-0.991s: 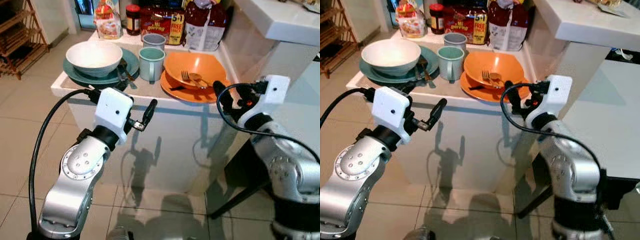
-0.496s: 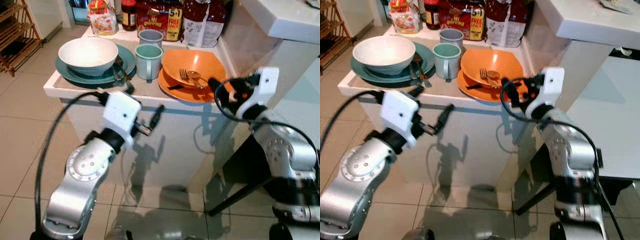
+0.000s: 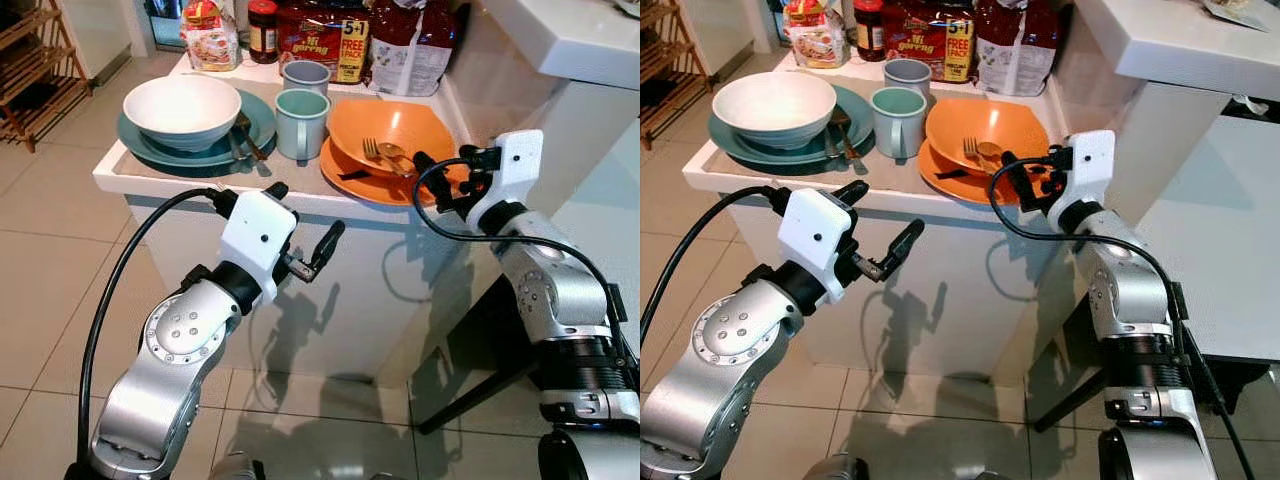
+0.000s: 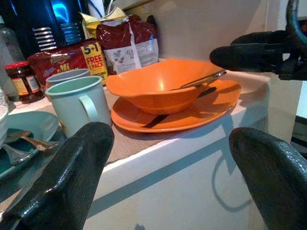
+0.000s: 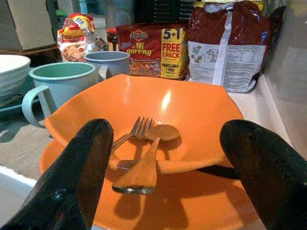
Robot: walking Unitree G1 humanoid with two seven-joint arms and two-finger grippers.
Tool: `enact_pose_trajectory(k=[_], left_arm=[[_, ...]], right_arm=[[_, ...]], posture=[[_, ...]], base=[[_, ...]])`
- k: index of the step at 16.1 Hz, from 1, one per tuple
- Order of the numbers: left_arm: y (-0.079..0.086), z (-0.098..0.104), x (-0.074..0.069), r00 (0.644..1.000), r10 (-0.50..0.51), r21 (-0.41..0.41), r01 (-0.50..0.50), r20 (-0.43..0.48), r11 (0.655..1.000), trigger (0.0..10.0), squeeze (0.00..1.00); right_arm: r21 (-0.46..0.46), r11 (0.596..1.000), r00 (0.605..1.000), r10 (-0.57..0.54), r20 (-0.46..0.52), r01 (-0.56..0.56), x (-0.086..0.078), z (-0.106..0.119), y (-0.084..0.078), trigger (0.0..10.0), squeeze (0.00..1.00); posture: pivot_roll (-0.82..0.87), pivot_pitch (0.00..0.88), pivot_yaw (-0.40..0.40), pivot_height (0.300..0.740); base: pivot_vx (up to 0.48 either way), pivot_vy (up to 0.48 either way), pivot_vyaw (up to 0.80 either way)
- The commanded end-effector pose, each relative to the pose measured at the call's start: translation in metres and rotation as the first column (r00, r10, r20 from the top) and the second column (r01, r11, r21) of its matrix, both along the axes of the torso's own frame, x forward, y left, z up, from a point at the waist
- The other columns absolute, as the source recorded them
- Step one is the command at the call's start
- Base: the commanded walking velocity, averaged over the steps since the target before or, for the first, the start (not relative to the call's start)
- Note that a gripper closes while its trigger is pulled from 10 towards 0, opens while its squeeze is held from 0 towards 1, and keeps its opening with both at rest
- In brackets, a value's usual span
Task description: Setting the table
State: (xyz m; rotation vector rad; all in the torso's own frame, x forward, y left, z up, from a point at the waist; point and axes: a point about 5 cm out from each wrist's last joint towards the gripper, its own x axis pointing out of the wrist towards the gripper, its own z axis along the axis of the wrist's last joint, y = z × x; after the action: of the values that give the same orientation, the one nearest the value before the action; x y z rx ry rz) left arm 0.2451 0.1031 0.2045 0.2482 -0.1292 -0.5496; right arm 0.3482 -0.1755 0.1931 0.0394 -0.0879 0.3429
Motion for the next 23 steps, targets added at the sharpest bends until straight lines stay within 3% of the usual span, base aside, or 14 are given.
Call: enact_pose_trajectory(k=[1, 5, 6, 7, 8, 9, 10, 23], left_arm=[[-0.004, 0.003, -0.003, 1.000, -0.028, 0.000, 0.028, 0.003, 1.000, 10.0, 0.00], [-0.006, 0.002, -0.003, 0.999, -0.037, -0.002, 0.037, -0.003, 0.999, 10.0, 0.00], [-0.006, 0.003, -0.002, 1.000, -0.031, 0.000, 0.031, 0.005, 1.000, 10.0, 0.00], [-0.004, 0.003, -0.002, 1.000, -0.022, -0.003, 0.022, 0.004, 1.000, 10.0, 0.00], [-0.004, 0.003, -0.001, 1.000, -0.021, -0.003, 0.021, 0.004, 1.000, 10.0, 0.00], [-0.002, 0.004, -0.001, 1.000, -0.014, -0.003, 0.014, 0.005, 1.000, 10.0, 0.00], [-0.001, 0.004, -0.001, 1.000, -0.009, -0.001, 0.009, 0.006, 1.000, 10.0, 0.00], [-0.003, 0.004, -0.001, 1.000, -0.016, -0.004, 0.016, 0.000, 1.000, 10.0, 0.00]], right_arm=[[-0.017, 1.000, 1.000, -0.006, 0.015, 0.007, 0.003, 0.002, -0.003, 10.0, 0.00], [-0.021, 0.999, 0.999, -0.042, 0.002, 0.042, 0.010, -0.005, -0.002, 10.0, 0.00], [-0.017, 0.998, 0.998, -0.062, -0.008, 0.062, 0.012, -0.007, -0.004, 9.6, 0.00], [0.004, 0.997, 0.997, -0.078, -0.026, 0.078, 0.014, -0.009, -0.006, 6.4, 0.00], [0.009, 0.997, 0.997, -0.079, -0.028, 0.079, 0.014, -0.010, -0.006, 6.4, 0.00], [0.017, 0.997, 0.997, -0.074, -0.027, 0.075, 0.015, -0.010, -0.006, 1.4, 0.00], [0.022, 0.997, 0.997, -0.073, -0.028, 0.073, 0.016, -0.010, -0.006, 0.0, 0.00], [0.050, 0.997, 0.998, -0.060, -0.009, 0.060, 0.020, -0.008, -0.006, 0.0, 0.00]], posture=[[0.06, 0.057, -0.081, 0.740], [0.06, 0.058, -0.079, 0.740], [0.06, 0.058, -0.079, 0.740], [0.06, 0.058, -0.079, 0.740], [0.06, 0.058, -0.079, 0.740], [0.06, 0.068, -0.080, 0.740], [0.06, 0.068, -0.080, 0.740], [0.06, 0.073, -0.089, 0.740]], base=[[0.000, 0.000, 0.00], [0.000, 0.000, 0.00], [0.000, 0.000, 0.00], [0.000, 0.000, 0.00], [0.000, 0.000, 0.00], [0.000, 0.000, 0.00], [0.000, 0.000, 0.00], [0.000, 0.000, 0.00]])
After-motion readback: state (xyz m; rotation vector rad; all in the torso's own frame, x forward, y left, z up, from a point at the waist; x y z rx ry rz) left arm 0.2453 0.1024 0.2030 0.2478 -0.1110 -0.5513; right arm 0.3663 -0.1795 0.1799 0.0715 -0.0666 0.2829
